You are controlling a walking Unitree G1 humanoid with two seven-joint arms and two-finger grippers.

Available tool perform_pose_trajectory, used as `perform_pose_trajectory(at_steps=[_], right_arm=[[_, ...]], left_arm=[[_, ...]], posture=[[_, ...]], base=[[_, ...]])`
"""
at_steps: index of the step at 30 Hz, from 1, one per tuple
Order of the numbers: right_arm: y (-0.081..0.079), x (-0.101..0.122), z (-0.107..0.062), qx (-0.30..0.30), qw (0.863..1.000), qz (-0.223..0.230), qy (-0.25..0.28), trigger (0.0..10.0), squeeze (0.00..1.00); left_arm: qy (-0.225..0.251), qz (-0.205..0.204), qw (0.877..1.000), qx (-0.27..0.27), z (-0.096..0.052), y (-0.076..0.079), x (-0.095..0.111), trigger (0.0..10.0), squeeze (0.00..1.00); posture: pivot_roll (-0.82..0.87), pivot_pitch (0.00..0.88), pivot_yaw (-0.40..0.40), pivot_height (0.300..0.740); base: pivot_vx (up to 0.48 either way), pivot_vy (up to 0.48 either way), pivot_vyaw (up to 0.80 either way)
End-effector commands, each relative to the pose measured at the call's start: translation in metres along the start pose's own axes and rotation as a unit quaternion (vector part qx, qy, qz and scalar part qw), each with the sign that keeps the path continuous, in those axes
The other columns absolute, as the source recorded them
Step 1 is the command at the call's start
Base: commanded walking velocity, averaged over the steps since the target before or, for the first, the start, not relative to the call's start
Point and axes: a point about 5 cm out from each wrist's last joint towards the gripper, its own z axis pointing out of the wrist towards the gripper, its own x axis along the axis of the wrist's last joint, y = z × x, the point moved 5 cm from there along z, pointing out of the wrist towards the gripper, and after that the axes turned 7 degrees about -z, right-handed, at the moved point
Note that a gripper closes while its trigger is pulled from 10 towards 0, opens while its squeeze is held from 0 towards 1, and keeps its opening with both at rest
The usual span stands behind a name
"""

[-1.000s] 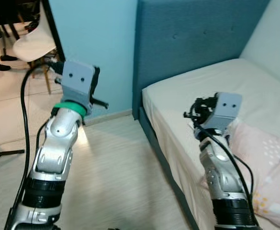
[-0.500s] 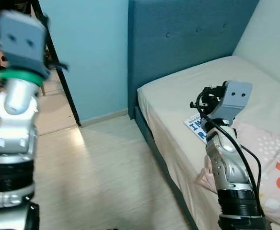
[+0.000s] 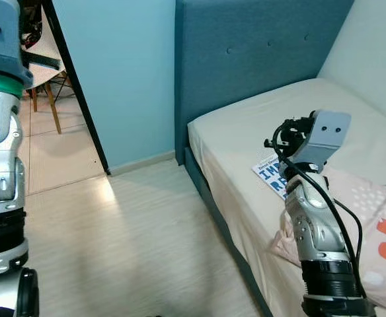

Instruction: Clean up the room

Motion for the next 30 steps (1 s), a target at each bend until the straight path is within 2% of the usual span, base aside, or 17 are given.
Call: perform_pose_trajectory(at_steps=[1,8,9,11,12,13,14,15,16,18,19,21,24,25,27,28,30], right_arm=[[0.001,-0.001,0.002,0.000,1.000,-0.001,-0.003,10.0,0.00],[0.001,0.003,0.001,-0.003,1.000,0.002,0.002,10.0,0.00],[0.002,0.003,0.001,-0.006,1.000,0.005,0.002,10.0,0.00],[0.002,-0.001,0.000,-0.008,1.000,0.007,-0.001,10.0,0.00],[0.002,-0.001,0.000,-0.008,1.000,0.007,-0.001,10.0,0.00],[0.001,-0.002,0.001,-0.007,1.000,0.009,-0.002,10.0,0.00],[0.000,0.000,0.002,-0.005,1.000,0.011,0.000,10.0,0.00],[0.000,0.000,0.002,-0.005,1.000,0.011,0.000,10.0,0.00],[-0.002,0.002,0.003,-0.002,1.000,0.012,0.003,10.0,0.00],[-0.002,0.003,0.004,0.000,1.000,0.013,0.004,10.0,0.00],[-0.002,0.003,0.004,0.000,1.000,0.013,0.004,10.0,0.00],[-0.004,0.002,0.005,0.001,1.000,0.014,0.003,10.0,0.00],[-0.005,0.001,0.004,0.002,1.000,0.015,0.002,10.0,0.00],[-0.007,-0.001,0.003,0.004,1.000,0.017,0.000,10.0,0.00],[-0.007,-0.001,0.003,0.004,1.000,0.017,0.000,10.0,0.00],[-0.008,-0.003,0.003,0.005,1.000,0.017,-0.004,10.0,0.00],[-0.010,-0.003,0.003,0.009,1.000,0.017,-0.005,10.0,0.00]], left_arm=[[0.014,0.016,0.999,0.028,0.003,-0.016,0.005,10.0,0.00],[0.012,0.016,0.999,0.039,0.006,-0.028,0.005,10.0,0.00],[0.005,0.009,1.000,0.007,0.007,-0.014,0.003,10.0,0.00],[-0.027,-0.055,0.996,-0.058,0.001,0.024,-0.008,10.0,0.00],[-0.027,-0.055,0.996,-0.058,0.001,0.024,-0.008,10.0,0.00],[-0.061,-0.115,0.988,-0.088,-0.010,0.054,-0.020,10.0,0.00],[-0.075,-0.133,0.983,-0.099,-0.017,0.066,-0.025,10.0,0.00],[-0.075,-0.133,0.983,-0.099,-0.017,0.066,-0.025,10.0,0.00],[-0.102,-0.161,0.974,-0.122,-0.029,0.087,-0.035,10.0,0.00],[-0.138,-0.194,0.961,-0.141,-0.044,0.107,-0.046,10.0,0.00],[-0.138,-0.194,0.961,-0.141,-0.044,0.107,-0.046,10.0,0.00],[-0.184,-0.236,0.942,-0.154,-0.061,0.125,-0.060,10.0,0.00],[-0.206,-0.248,0.932,-0.165,-0.071,0.135,-0.066,10.0,0.00],[-0.224,-0.266,0.921,-0.173,-0.081,0.143,-0.070,10.0,0.00],[-0.224,-0.266,0.921,-0.173,-0.081,0.143,-0.070,10.0,0.00],[-0.242,-0.286,0.911,-0.176,-0.088,0.150,-0.073,10.0,0.00],[-0.247,-0.290,0.907,-0.178,-0.092,0.155,-0.074,10.0,0.00]], posture=[[0.05,0.004,0.016,0.740],[0.07,0.008,0.041,0.740],[0.09,0.011,0.044,0.740],[0.11,0.008,0.040,0.740],[0.11,0.008,0.040,0.740],[0.12,0.005,0.030,0.740],[0.12,0.004,0.030,0.740],[0.12,0.004,0.030,0.740],[0.13,0.000,0.022,0.740],[0.13,0.000,0.019,0.740],[0.13,0.000,0.019,0.740],[0.13,0.000,0.018,0.740],[0.13,0.000,0.016,0.740],[0.13,0.000,0.016,0.740],[0.13,0.000,0.016,0.740],[0.13,0.000,0.015,0.740],[0.12,0.000,0.008,0.740]], base=[[0.000,0.000,0.00],[0.000,0.000,0.00],[0.000,0.000,0.00],[0.000,0.000,0.00],[0.000,0.000,0.00],[0.000,0.000,0.00],[0.000,0.000,0.00],[0.000,0.000,0.00],[0.000,0.000,0.00],[0.000,0.000,0.00],[0.000,0.000,0.00],[0.000,0.000,0.00],[0.000,0.000,0.00],[0.000,0.000,0.00],[0.000,0.000,0.00],[0.000,0.000,0.00],[0.000,0.000,0.00]])
